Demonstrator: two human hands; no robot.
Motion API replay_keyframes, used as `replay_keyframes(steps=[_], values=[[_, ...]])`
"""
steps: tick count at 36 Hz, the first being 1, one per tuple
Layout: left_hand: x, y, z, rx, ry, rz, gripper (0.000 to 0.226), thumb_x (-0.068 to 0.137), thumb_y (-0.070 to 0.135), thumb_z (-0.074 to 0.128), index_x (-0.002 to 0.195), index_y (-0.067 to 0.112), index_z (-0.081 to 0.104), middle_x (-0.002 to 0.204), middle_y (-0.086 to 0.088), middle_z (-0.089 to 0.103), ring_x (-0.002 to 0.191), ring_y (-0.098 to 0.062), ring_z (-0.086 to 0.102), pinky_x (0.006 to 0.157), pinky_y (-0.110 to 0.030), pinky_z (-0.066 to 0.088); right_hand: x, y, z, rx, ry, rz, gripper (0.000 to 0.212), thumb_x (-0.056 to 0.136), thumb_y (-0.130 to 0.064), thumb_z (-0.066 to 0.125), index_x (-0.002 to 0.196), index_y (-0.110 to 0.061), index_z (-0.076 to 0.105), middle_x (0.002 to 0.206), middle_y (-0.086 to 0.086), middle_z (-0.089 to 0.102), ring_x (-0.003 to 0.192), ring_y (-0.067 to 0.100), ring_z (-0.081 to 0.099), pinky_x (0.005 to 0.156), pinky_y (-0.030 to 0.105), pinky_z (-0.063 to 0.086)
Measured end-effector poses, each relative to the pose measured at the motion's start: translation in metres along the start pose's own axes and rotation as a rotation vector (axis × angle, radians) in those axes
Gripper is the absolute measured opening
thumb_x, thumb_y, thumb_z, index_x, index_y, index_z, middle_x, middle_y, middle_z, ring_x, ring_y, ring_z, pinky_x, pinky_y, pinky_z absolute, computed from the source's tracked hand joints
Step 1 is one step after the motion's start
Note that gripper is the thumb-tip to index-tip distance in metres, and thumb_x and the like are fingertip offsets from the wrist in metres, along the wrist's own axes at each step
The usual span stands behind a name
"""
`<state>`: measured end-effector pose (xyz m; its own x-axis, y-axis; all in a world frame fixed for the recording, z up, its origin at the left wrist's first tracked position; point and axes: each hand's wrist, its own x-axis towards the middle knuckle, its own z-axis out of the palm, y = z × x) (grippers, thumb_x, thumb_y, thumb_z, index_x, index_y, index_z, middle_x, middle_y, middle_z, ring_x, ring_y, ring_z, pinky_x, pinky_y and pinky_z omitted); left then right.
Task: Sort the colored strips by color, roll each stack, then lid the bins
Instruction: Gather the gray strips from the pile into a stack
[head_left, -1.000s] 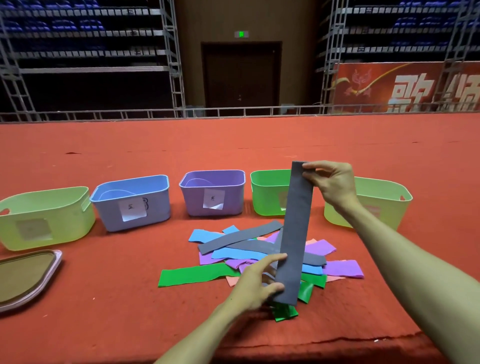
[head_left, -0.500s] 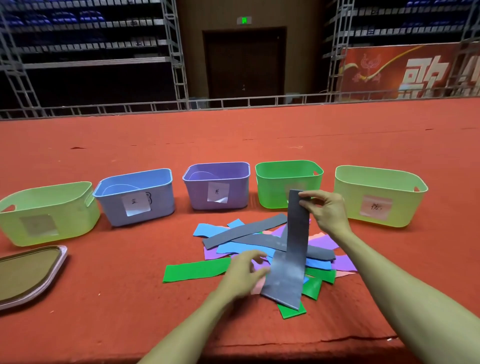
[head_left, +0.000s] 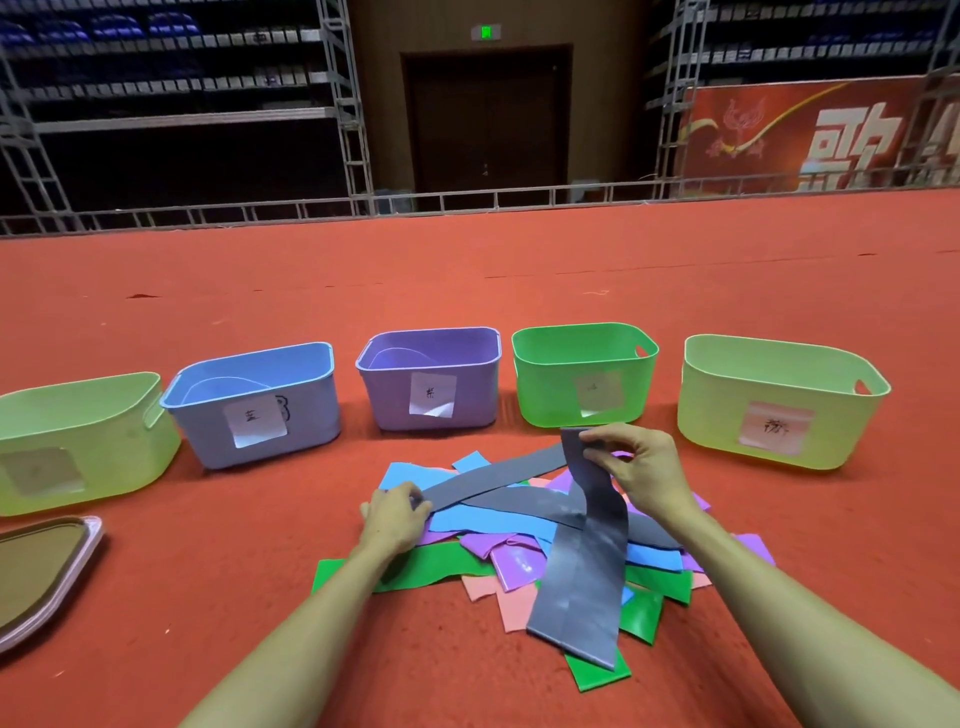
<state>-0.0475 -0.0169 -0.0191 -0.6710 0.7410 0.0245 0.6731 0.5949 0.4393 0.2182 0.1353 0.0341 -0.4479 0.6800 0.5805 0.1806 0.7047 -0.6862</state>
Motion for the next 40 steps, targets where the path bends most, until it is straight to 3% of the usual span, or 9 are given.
replay_keyframes(steps=[7, 12, 17, 21, 24, 28, 32, 35, 40], values=[[0.003, -0.001, 0.003, -0.139, 0.086, -0.008, 0.022, 0.084, 0.017, 0.067, 0.105, 0.011, 0.069, 0.113, -0.014, 0.063, 0.11, -0.027, 0.054, 0.093, -0.031, 0.038, 0.002, 0.0, 0.003, 0.001, -0.011, -0.002, 0.024, 0.075, 0.004, 0.074, 0.09, -0.014, 0.076, 0.086, -0.008, 0.071, 0.075, -0.002, 0.066, 0.071, 0.017, 0.053], [0.0, 0.002, 0.0, -0.209, 0.167, 0.045, 0.027, 0.08, 0.001, 0.066, 0.107, 0.003, 0.068, 0.111, -0.017, 0.059, 0.105, -0.031, 0.056, 0.094, -0.029, 0.037, 0.002, -0.007, 0.004, 0.005, -0.017, -0.015, 0.023, 0.075, 0.001, 0.075, 0.091, -0.015, 0.076, 0.085, -0.008, 0.071, 0.076, 0.01, 0.067, 0.07, 0.022, 0.054], [-0.004, 0.007, -0.01, -0.319, 0.237, 0.11, 0.028, 0.075, -0.009, 0.067, 0.098, 0.006, 0.069, 0.105, -0.014, 0.056, 0.092, -0.03, 0.061, 0.092, -0.034, 0.047, 0.001, -0.019, 0.001, -0.008, -0.02, -0.066, 0.02, 0.075, 0.0, 0.076, 0.089, -0.014, 0.077, 0.082, -0.011, 0.07, 0.075, 0.0, 0.065, 0.069, 0.013, 0.051], [-0.01, 0.019, -0.023, -0.417, 0.256, 0.207, 0.03, 0.074, -0.012, 0.063, 0.093, 0.009, 0.07, 0.098, -0.01, 0.068, 0.085, -0.022, 0.064, 0.084, -0.032, 0.053, 0.001, -0.026, -0.002, -0.019, -0.035, -0.105, 0.02, 0.076, 0.004, 0.072, 0.089, -0.01, 0.077, 0.084, -0.008, 0.071, 0.074, -0.009, 0.063, 0.069, 0.008, 0.047], [-0.018, 0.034, -0.037, -0.452, 0.261, 0.28, 0.032, 0.074, -0.015, 0.059, 0.093, 0.008, 0.072, 0.092, -0.006, 0.072, 0.081, -0.017, 0.063, 0.081, -0.025, 0.05, 0.002, -0.033, -0.006, -0.022, -0.029, -0.132, 0.019, 0.077, 0.006, 0.07, 0.089, -0.008, 0.076, 0.085, -0.005, 0.071, 0.076, -0.01, 0.063, 0.07, 0.008, 0.046], [-0.029, 0.053, -0.055, -0.506, 0.327, 0.394, 0.038, 0.075, -0.017, 0.057, 0.097, 0.008, 0.073, 0.093, -0.006, 0.071, 0.082, -0.017, 0.061, 0.073, -0.004, 0.042, 0.004, -0.046, -0.012, -0.019, -0.003, -0.205, 0.019, 0.076, 0.007, 0.07, 0.087, -0.007, 0.076, 0.085, -0.005, 0.07, 0.077, -0.01, 0.062, 0.072, 0.013, 0.048], [-0.04, 0.071, -0.076, -0.582, 0.317, 0.447, 0.043, 0.078, -0.012, 0.063, 0.112, 0.015, 0.065, 0.09, -0.001, 0.069, 0.083, -0.013, 0.065, 0.078, -0.022, 0.053, 0.008, -0.065, -0.019, -0.008, 0.028, -0.296, 0.014, 0.074, 0.001, 0.071, 0.087, -0.005, 0.076, 0.085, 0.002, 0.069, 0.078, -0.013, 0.059, 0.071, 0.008, 0.045], [-0.045, 0.083, -0.092, -0.633, 0.331, 0.454, 0.034, 0.076, -0.005, 0.072, 0.097, 0.017, 0.057, 0.078, 0.003, 0.068, 0.074, -0.006, 0.067, 0.067, -0.014, 0.051, 0.012, -0.081, -0.025, 0.001, 0.04, -0.366, 0.014, 0.074, -0.009, 0.069, 0.085, -0.004, 0.076, 0.085, 0.0, 0.066, 0.078, -0.005, 0.059, 0.069, 0.009, 0.046], [-0.045, 0.1, -0.113, -0.622, 0.378, 0.514, 0.017, 0.072, 0.002, 0.078, 0.074, 0.013, 0.064, 0.071, 0.001, 0.069, 0.069, -0.009, 0.065, 0.069, -0.018, 0.05, 0.019, -0.102, -0.029, 0.05, 0.022, -0.439, 0.009, 0.073, -0.006, 0.071, 0.08, -0.003, 0.075, 0.08, -0.003, 0.068, 0.073, -0.008, 0.061, 0.068, 0.009, 0.046]])
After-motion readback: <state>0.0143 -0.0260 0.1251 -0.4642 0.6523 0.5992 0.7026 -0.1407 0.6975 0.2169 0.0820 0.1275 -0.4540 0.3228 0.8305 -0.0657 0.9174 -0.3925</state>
